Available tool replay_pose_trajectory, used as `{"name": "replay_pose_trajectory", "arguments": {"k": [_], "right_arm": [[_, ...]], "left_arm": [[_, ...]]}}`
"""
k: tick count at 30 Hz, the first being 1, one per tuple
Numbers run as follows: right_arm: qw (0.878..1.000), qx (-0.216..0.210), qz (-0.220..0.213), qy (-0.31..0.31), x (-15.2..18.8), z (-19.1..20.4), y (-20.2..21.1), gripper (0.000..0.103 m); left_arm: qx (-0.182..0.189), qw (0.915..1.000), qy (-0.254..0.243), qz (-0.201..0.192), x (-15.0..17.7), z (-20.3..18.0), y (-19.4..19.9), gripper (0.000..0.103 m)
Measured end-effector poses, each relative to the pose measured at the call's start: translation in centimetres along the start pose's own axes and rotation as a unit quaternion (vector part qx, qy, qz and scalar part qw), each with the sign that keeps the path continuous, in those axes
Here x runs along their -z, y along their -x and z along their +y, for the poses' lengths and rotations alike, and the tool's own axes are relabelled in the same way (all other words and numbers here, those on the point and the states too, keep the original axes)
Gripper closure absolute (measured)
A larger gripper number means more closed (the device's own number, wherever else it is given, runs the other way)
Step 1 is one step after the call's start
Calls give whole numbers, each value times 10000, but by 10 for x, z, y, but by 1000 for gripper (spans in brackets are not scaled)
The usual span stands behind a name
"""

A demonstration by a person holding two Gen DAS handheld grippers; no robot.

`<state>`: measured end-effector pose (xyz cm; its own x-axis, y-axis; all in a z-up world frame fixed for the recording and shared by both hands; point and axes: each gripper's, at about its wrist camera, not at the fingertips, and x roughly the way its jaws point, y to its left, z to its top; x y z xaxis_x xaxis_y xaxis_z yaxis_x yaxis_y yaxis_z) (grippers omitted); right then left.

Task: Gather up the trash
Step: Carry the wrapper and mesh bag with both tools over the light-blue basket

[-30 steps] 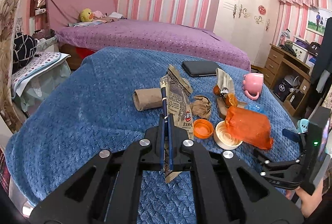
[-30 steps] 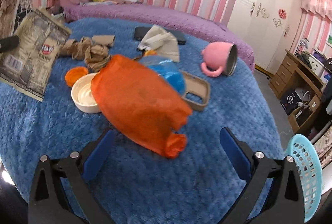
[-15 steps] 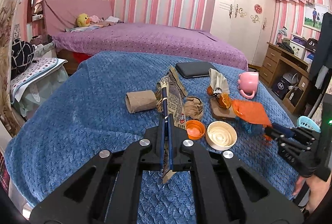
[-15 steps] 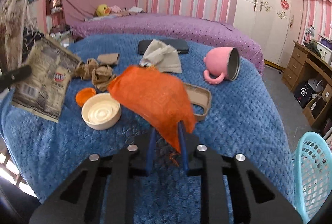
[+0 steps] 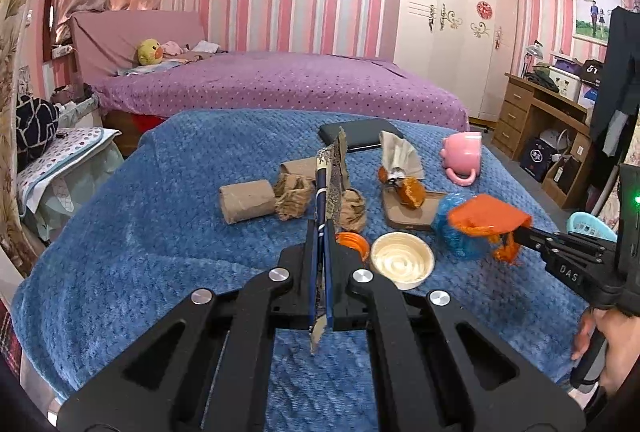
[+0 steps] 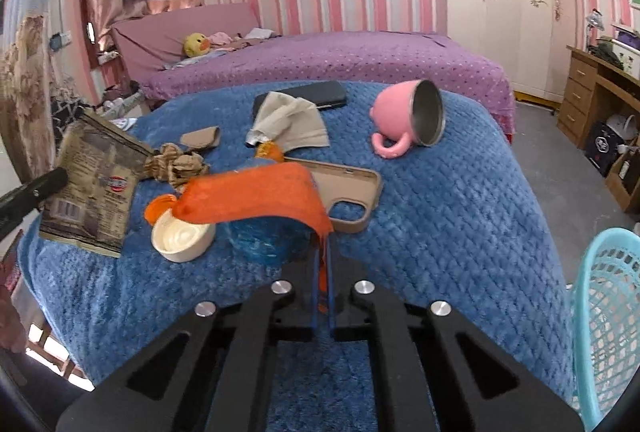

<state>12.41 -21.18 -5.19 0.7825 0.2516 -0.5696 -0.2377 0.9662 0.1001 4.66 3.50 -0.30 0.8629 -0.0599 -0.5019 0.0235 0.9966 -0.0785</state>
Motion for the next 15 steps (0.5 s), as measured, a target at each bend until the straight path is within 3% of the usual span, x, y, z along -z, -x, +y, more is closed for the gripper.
{"name": "replay_pose_trajectory", "arguments": {"k": [6, 15], "right_arm": [[9988, 282, -344, 187, -4, -6, 25, 102], [9922, 869, -782, -426, 1, -91, 82, 102]], "left_arm": [[162, 9998, -86, -90, -8, -21, 9, 103], [732, 9964, -341, -253, -26, -91, 14, 103]]}}
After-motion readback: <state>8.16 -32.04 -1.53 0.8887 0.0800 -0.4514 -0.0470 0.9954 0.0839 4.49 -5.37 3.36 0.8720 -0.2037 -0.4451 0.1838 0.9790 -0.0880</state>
